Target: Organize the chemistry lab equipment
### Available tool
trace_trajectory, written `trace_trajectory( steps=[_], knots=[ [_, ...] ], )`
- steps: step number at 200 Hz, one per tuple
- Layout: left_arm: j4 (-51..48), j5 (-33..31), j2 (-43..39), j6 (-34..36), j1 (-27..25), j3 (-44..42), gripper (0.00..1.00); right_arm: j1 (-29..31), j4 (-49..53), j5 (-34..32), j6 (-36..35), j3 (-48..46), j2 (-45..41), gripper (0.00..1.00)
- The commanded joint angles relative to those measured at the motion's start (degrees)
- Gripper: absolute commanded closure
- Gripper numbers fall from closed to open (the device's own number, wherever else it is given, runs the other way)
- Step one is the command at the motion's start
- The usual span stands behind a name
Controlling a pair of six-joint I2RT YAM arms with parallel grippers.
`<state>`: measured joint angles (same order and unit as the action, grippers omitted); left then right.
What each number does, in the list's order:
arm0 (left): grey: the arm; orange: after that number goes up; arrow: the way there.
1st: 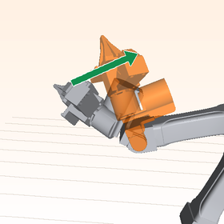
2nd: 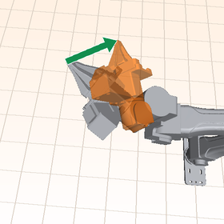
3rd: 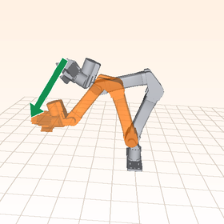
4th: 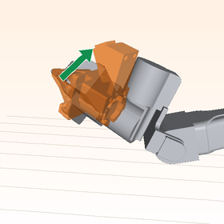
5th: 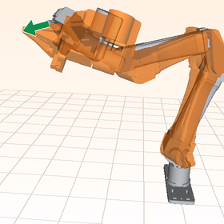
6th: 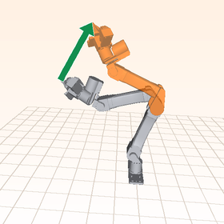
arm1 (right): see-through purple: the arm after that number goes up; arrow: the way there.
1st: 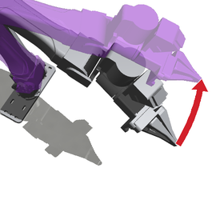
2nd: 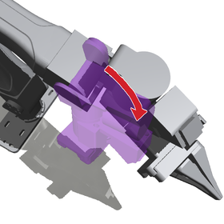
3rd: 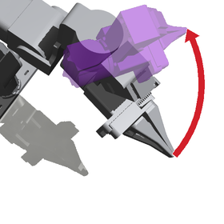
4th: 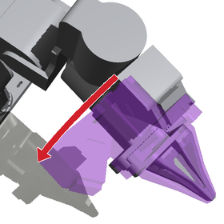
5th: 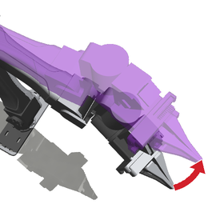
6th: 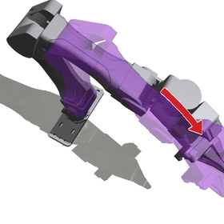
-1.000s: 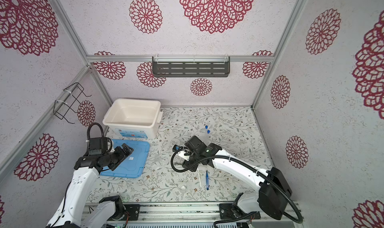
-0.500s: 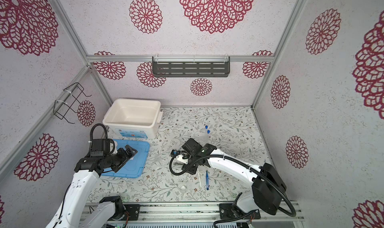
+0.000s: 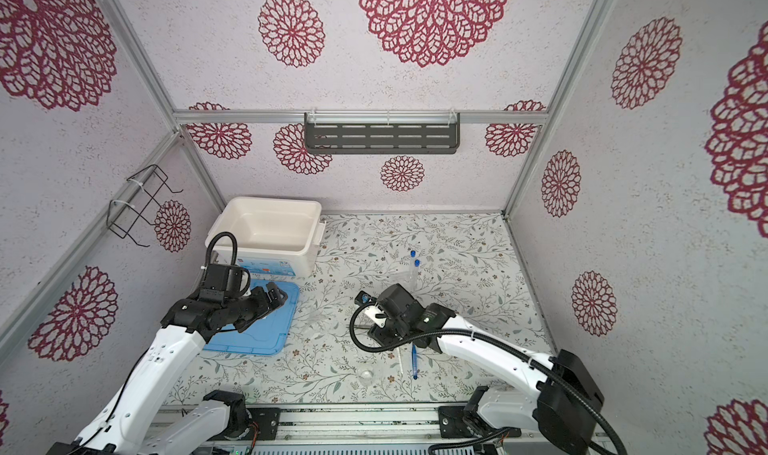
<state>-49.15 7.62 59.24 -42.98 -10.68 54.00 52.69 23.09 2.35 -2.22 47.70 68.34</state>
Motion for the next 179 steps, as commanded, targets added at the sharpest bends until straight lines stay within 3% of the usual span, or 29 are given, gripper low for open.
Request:
trace_trajectory(
  steps=[1,29,60,86,139,179],
  knots=[
    [0.28,-4.31,5.06,3.96,-1.14,7.16,0.01,0.18,-3.75,-3.31,8.02,-1.81,-3.49,0.46],
    [0.25,-4.32,13.06,8.42,-1.98,17.41,0.00,0.14,-4.12,-5.14,10.68,-3.82,-6.75,0.46],
    [2.77,0.60,22.63,11.83,-2.37,26.81,0.00,0.39,-2.38,-7.97,15.15,-3.97,-6.82,0.42],
    [2.12,1.50,31.46,13.88,-3.14,34.39,0.07,0.44,-1.72,-8.83,16.95,-5.56,-7.36,0.41],
    [-0.60,3.86,46.27,14.28,-5.05,46.14,0.09,0.55,-2.38,-6.92,16.01,-6.63,-8.23,0.41],
    [-0.93,3.17,51.25,13.29,-5.61,50.38,0.15,0.49,-1.10,-7.51,13.48,-6.20,-8.81,0.41]
  ],
)
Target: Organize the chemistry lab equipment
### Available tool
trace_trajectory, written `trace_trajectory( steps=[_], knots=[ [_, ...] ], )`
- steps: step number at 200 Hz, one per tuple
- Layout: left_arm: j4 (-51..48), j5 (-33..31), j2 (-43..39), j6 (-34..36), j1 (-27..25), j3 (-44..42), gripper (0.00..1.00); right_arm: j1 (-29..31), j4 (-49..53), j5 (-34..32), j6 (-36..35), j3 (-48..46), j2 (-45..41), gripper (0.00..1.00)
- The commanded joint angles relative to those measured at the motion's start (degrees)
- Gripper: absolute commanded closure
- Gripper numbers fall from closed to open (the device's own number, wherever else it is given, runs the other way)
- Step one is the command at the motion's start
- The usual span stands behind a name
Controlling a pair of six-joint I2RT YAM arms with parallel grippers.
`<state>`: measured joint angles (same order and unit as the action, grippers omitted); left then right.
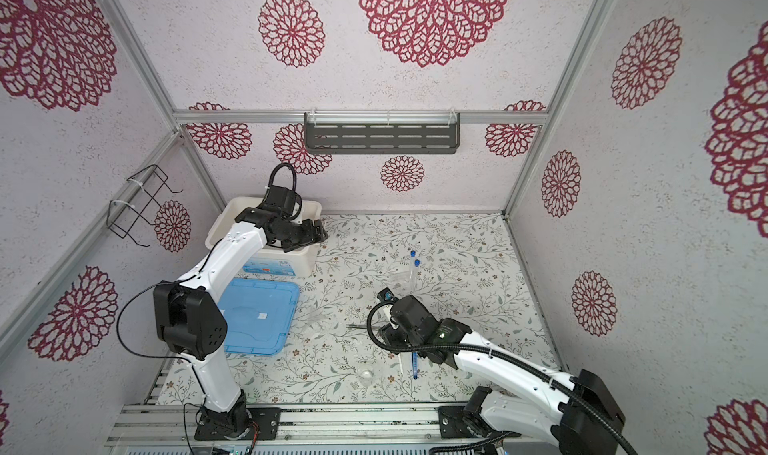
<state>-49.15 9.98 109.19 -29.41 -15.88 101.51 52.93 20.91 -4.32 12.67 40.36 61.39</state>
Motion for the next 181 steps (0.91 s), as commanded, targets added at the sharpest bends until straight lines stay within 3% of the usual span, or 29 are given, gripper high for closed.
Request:
trace_trajectory(
  steps=[1,21,62,116,165,181],
  knots=[
    [-1.03,1.09,1.47,-0.34,-0.40,2.97,0.15,0.29,1.07,-0.86,-1.50,1.14,-1.92,0.41],
    [-1.67,4.55,4.35,-0.63,-1.54,5.72,0.19,0.24,0.76,-1.28,-2.27,0.28,-3.15,0.41],
    [-0.50,8.43,8.92,-3.20,-5.29,11.10,0.18,-0.21,-2.27,-0.76,-2.93,-2.01,-6.13,0.41],
    [-1.04,9.36,15.73,-5.82,-10.08,18.69,0.18,-1.61,-2.60,4.43,-5.27,-3.62,-6.39,0.40],
    [-2.21,11.95,17.46,-6.48,-12.63,23.08,0.18,-1.60,-1.00,15.90,-15.77,1.20,2.26,0.41],
    [-1.16,15.97,16.23,-7.26,-12.63,22.81,0.16,-1.60,-1.00,18.16,-18.70,4.08,6.36,0.41]
  ],
)
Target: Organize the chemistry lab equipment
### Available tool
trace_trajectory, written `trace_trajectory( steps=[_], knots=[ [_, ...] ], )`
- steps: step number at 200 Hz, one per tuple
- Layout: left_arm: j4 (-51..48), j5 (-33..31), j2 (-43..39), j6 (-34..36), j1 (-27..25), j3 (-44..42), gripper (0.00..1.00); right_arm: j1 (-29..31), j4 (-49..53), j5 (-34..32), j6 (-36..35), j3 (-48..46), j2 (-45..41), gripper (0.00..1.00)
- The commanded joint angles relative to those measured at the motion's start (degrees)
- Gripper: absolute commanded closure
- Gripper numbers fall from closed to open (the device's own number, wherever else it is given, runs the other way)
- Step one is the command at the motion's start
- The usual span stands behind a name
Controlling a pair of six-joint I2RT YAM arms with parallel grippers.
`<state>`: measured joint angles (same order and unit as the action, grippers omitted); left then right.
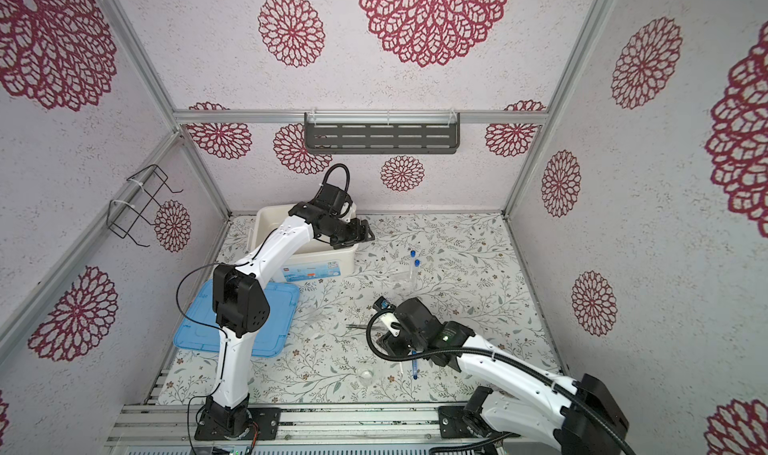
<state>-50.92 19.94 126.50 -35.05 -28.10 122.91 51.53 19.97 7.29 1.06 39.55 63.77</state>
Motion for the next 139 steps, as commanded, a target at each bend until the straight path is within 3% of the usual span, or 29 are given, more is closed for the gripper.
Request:
trace_trajectory(
  steps=[1,53,84,116,139],
  knots=[
    [0.67,6.17,-1.21,-1.65,-0.40,1.39,0.16,-0.20,-0.08,6.66,-7.29,4.99,4.21,0.41],
    [-6.75,1.43,-15.96,2.43,3.41,-2.69,0.13,0.52,-4.87,9.99,-8.53,12.88,15.03,0.40],
    [-6.60,-1.19,-31.21,1.94,9.52,-17.69,0.12,1.76,-7.14,11.33,-7.95,19.76,23.02,0.40],
    [-5.62,-1.84,-47.24,1.10,16.37,-35.43,0.10,2.29,-1.37,8.75,-11.49,26.38,28.95,0.40],
    [-8.02,-2.10,-55.24,3.11,20.13,-43.60,0.09,2.40,4.87,8.39,-12.33,29.24,29.80,0.40]
  ],
)
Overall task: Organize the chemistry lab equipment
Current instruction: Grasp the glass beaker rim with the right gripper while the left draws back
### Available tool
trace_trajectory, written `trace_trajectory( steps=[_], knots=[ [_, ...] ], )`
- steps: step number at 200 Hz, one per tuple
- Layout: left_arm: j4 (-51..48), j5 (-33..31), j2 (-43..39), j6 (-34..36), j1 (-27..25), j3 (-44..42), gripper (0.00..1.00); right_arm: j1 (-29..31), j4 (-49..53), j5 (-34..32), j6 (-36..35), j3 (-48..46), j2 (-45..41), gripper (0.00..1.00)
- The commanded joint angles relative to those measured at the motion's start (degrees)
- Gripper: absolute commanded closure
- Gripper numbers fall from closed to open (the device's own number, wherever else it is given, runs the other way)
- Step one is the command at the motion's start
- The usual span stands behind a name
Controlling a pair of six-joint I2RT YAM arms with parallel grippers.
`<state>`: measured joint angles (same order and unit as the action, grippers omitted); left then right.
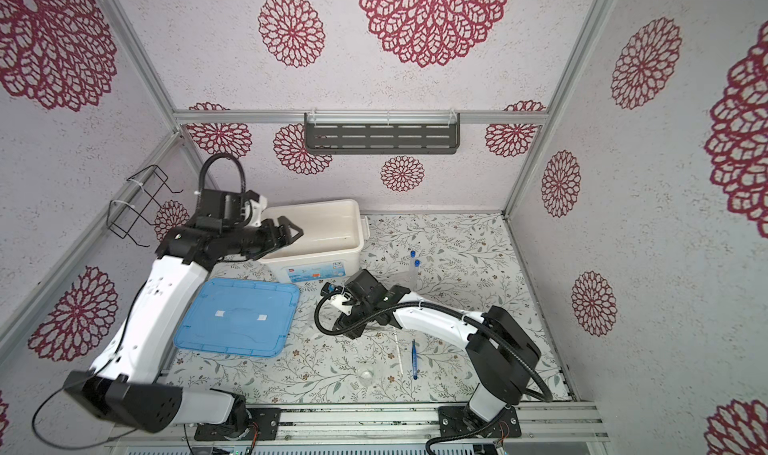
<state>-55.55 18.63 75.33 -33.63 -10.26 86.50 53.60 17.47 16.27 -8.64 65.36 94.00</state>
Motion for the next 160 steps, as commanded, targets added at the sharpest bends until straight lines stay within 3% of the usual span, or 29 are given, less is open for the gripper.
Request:
trace_trajectory(
  steps=[1,25,50,73,120,160],
  knots=[
    [-3.54,-0.79,-4.42,1.79,2.41,-7.56,0.08,0.34,7.78,-0.52,-2.57,3.53,-0.46,0.40],
    [-7.37,-1.01,-9.27,4.55,5.02,-11.64,0.08,2.26,14.92,-0.30,-1.73,4.38,-2.34,0.40],
    [-8.26,2.65,-12.55,8.07,5.16,-14.98,0.08,4.88,22.08,-1.25,-1.99,2.51,-6.11,0.40],
    [-6.90,1.45,-16.04,8.51,5.12,-17.26,0.09,6.35,26.54,-2.58,-0.80,-0.36,-9.42,0.41],
    [-6.50,-0.05,-16.56,7.76,5.09,-18.56,0.10,7.72,30.17,-5.68,6.95,-4.17,-12.79,0.43],
    [-3.97,-0.27,-17.02,5.80,5.07,-20.57,0.10,8.36,23.26,-6.82,10.29,-9.10,-13.64,0.46]
  ],
)
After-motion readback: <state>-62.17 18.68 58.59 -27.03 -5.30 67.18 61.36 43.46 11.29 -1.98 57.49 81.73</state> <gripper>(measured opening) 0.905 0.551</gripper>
